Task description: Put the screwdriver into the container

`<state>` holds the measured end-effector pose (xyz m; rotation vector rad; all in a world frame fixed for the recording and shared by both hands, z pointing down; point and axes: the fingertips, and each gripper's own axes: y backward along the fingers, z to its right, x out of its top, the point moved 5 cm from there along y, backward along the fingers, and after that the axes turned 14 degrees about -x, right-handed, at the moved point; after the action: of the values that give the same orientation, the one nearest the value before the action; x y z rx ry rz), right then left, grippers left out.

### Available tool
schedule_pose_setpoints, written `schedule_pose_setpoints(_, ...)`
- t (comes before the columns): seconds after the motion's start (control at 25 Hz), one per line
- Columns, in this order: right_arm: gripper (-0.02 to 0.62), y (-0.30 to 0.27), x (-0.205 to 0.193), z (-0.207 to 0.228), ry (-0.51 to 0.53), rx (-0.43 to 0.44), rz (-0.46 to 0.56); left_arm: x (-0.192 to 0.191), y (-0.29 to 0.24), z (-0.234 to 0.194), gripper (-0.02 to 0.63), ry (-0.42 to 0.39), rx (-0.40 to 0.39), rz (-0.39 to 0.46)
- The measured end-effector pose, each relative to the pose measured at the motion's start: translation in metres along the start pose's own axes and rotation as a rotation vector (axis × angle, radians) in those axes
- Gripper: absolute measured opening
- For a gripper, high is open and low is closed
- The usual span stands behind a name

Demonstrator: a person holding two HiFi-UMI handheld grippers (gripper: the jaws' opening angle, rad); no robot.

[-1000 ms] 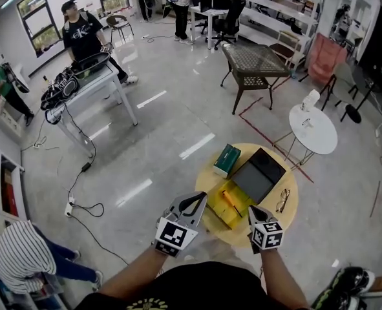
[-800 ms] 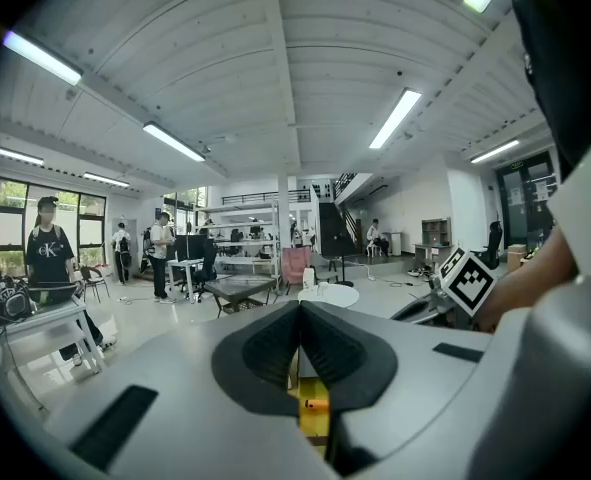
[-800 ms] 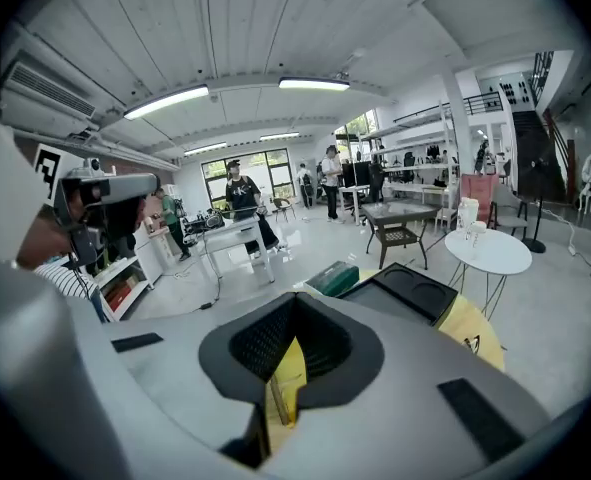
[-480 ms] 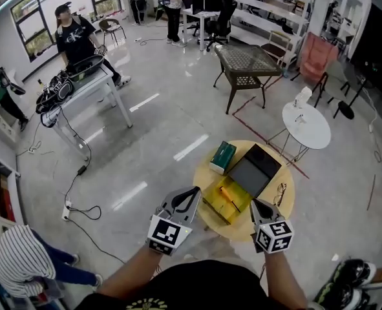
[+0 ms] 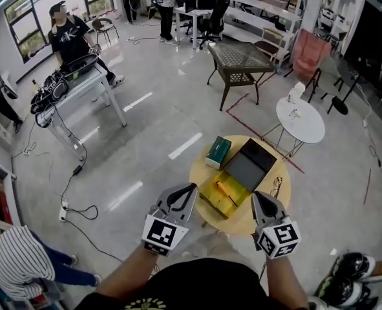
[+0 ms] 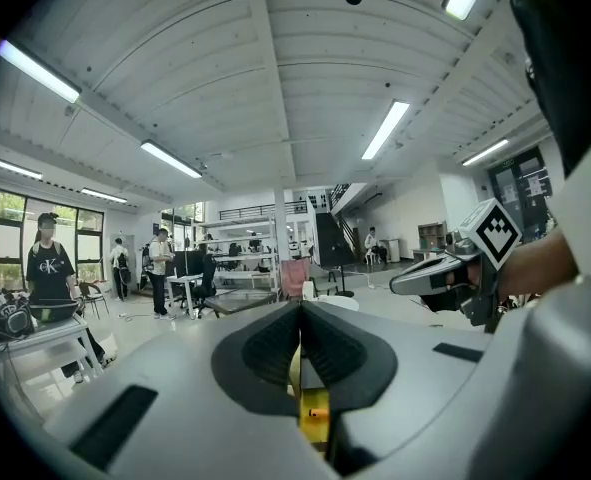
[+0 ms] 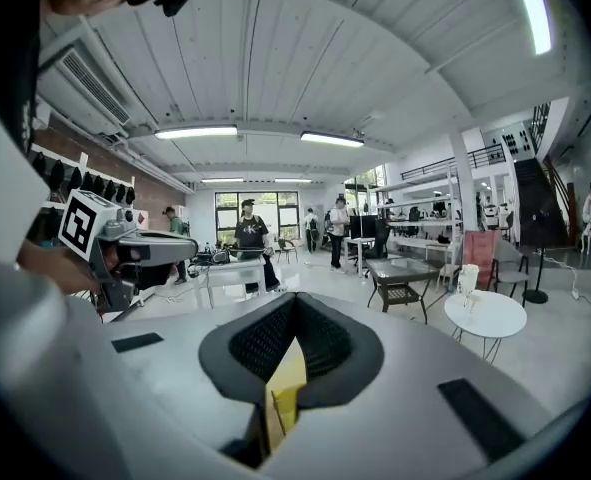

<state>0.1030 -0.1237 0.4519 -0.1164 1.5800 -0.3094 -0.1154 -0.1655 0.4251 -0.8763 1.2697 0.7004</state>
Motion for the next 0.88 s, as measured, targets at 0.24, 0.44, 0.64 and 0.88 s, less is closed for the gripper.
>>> schedule_pose_setpoints(0.24, 0.014, 0.02, 0.024, -0.008, 0.04, 0.016, 0.093, 0.007, 0.01, 0.004, 0.017, -0.013, 0.012, 0.008)
schedule_pose_setpoints(0.44, 0.012, 0.026, 0.03, -0.008, 0.039, 0.02, 0.124, 0.005, 0.014, 0.004, 0.017, -0.011, 0.021, 0.004)
schedule_pose_setpoints(0.64, 0.014, 0.025, 0.029, -0.01, 0.047, 0.038, 0.098, 0.008, 0.019, 0.002, 0.017, -0.005, 0.039, 0.015)
schedule_pose_setpoints(0.88, 0.014, 0.023, 0.028, -0.015, 0.034, 0.059, 0.079, 0.007, 0.025, 0.0, 0.017, -0.004, 0.046, 0.01)
